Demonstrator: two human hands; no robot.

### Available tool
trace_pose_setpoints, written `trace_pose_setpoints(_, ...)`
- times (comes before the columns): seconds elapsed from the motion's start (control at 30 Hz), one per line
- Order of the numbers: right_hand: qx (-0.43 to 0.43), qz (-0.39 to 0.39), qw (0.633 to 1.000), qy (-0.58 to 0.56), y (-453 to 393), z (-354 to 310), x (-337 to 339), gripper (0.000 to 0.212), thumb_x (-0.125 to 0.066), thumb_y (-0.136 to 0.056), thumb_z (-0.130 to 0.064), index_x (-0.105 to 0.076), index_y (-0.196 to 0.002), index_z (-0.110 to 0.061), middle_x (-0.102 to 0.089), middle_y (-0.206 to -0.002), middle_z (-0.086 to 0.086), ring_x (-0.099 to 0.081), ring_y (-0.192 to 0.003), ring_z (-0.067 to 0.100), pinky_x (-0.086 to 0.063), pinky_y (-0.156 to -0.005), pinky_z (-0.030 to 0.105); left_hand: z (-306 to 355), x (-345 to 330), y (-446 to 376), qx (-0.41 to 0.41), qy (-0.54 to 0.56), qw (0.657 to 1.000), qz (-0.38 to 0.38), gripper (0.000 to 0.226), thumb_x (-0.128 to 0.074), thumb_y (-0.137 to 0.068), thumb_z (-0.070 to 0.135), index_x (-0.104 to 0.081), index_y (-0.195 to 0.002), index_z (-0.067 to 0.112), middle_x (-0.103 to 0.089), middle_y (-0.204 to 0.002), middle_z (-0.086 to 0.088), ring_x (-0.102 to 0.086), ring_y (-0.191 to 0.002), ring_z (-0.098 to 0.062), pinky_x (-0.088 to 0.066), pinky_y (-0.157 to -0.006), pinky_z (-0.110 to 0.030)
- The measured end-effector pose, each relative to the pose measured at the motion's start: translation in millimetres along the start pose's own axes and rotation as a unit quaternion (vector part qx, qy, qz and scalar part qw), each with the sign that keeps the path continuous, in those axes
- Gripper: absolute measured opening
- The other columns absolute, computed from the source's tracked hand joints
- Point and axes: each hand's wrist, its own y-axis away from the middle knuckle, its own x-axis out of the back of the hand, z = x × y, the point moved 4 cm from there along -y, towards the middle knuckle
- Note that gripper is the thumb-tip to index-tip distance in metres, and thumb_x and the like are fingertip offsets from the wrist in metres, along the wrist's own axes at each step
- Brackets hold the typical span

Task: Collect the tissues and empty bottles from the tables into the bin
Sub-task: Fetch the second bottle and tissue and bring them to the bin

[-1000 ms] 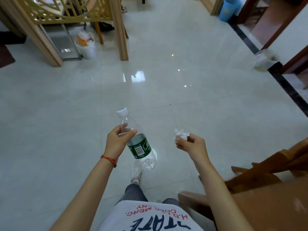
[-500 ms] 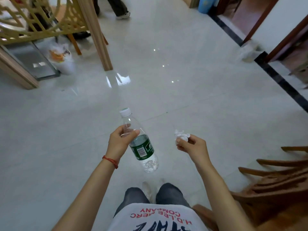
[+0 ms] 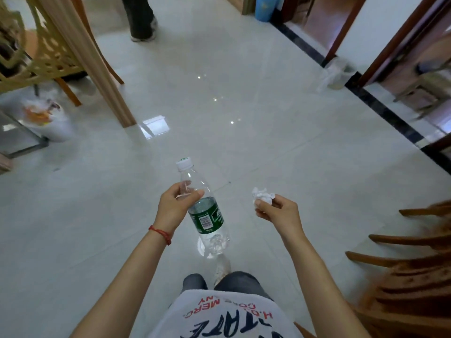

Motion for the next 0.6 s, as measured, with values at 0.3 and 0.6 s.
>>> trace_pose_setpoints(0.3, -0.014, 0.089, 0.994, -0.059, -50.5, -22.4, 24.0, 0.016, -0.063, -0.078, 0.005, -0.067, -0.071, -0.009, -0.062, -0.067, 0.006, -0.057, -0.064, 0.015, -0.055, -0.064, 0.018, 49.4, -66.4, -83.1, -0.023, -0.046, 0.993, -0.110, 0.040, -0.070, -0.077, 0.015, -0.057, -0.115, 0.011, -0.061, -0.093, 0.004, -0.059, -0.085, -0.010, -0.048, -0.083, -0.032)
trace_pose_setpoints(0.6, -0.033, 0.276, 0.948, -0.155, -65.6, -23.2, 57.2, 0.008, -0.065, -0.081, 0.001, -0.066, -0.078, -0.007, -0.065, -0.074, 0.009, -0.062, -0.067, 0.017, -0.057, -0.066, 0.020, 85.8, -149.7, -151.0, -0.043, -0.132, 0.947, -0.291, 0.040, -0.069, -0.078, 0.017, -0.058, -0.116, 0.009, -0.062, -0.099, -0.001, -0.061, -0.092, -0.016, -0.048, -0.081, -0.029)
